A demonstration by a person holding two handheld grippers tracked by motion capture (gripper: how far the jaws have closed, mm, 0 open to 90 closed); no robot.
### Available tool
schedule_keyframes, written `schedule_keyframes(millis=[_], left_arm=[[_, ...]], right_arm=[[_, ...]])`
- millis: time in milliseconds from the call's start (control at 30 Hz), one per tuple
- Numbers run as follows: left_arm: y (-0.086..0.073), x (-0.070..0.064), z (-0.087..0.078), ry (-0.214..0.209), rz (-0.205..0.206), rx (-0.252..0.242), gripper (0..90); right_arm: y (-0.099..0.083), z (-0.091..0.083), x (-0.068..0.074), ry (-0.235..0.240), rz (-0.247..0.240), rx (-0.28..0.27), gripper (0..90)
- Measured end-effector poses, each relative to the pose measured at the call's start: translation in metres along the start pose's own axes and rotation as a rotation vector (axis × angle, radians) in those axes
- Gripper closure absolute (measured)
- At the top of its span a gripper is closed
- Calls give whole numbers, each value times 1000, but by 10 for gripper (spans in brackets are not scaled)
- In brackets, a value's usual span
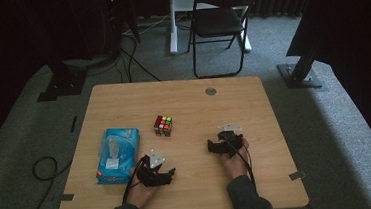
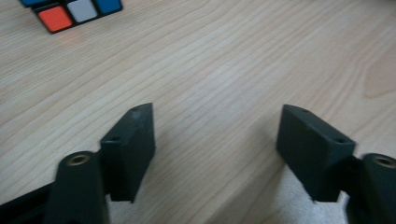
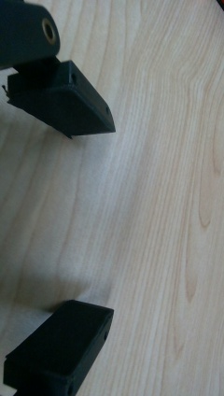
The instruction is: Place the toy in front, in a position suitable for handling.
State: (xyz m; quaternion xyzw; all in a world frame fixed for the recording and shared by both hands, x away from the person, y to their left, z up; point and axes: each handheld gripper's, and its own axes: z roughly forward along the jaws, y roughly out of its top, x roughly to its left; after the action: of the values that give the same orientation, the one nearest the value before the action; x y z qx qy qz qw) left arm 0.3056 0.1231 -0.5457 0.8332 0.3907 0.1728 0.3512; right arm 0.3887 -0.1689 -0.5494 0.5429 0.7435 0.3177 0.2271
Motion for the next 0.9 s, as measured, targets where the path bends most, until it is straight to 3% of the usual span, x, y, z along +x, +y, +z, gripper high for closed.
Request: schedule_keyframes(millis=[200, 333, 500, 633, 700, 900], left_arm=[[2, -1, 3, 15, -13, 20, 151], [2, -2, 3, 5, -5, 20, 143], [2, -2, 3, 5, -6, 20, 142], [2, -2, 3, 5, -6, 20, 142], [2, -2, 3, 5, -6, 20, 142], [2, -2, 3, 5, -4, 21, 142]], right_arm=[[-1, -1, 2, 19, -20, -4, 114], [1, 0, 3, 39, -39, 6, 121], [4, -3, 7, 74, -74, 8, 291], [6, -3, 8, 77, -77, 21, 319], [7, -4, 10, 86, -86, 32, 382], [15, -7, 24, 165, -151, 1, 372]])
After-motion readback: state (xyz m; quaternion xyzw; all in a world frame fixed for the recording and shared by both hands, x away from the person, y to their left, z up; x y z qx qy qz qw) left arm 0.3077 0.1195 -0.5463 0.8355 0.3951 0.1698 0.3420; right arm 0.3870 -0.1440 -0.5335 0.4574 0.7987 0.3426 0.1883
